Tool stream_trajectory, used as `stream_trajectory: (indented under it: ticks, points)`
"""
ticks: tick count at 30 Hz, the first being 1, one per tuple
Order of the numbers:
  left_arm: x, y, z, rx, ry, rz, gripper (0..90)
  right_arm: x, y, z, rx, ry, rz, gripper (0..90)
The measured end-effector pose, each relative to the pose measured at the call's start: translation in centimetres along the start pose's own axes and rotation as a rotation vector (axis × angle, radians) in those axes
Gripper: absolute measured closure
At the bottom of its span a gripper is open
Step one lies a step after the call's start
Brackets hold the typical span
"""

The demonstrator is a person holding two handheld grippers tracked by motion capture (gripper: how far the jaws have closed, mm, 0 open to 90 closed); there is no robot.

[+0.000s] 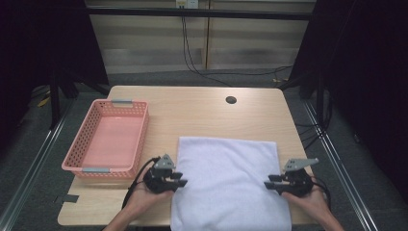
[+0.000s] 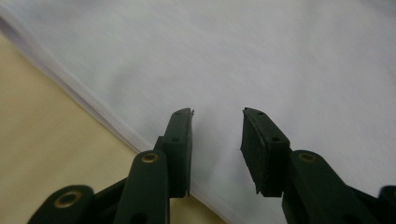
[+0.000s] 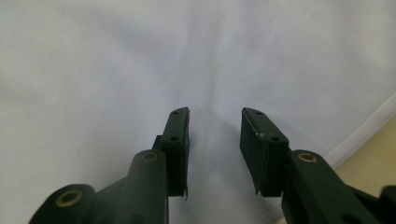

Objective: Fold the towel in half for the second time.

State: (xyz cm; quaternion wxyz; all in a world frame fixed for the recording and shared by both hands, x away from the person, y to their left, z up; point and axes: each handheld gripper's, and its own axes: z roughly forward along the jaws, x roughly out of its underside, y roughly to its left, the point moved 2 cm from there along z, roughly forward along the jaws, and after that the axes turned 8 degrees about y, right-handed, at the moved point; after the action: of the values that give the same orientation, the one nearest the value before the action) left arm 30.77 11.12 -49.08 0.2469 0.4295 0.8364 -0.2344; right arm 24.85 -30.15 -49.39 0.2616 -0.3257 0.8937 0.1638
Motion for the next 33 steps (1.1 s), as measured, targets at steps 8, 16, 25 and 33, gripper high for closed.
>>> stream_trajectory:
  ticks: [8,16,25,33]
  points:
    - [-4.4,6.8,2.6,-0.112,-0.062,-0.127,56.9,-5.5,-8.0,1.3,0.158,-0.081,0.074,56.4]
    - [-5.3,10.2,4.0,-0.142,-0.038,-0.192,43.3,-6.2,-11.8,4.3,0.109,-0.025,0.147,48.8]
    - [-6.0,9.9,5.4,-0.047,-0.056,-0.177,82.9,-6.0,-11.5,4.7,0.032,-0.023,0.155,84.3]
    - [-10.6,10.7,1.3,-0.084,-0.213,-0.171,83.7,-9.1,-14.0,1.0,0.064,-0.204,0.21,86.4]
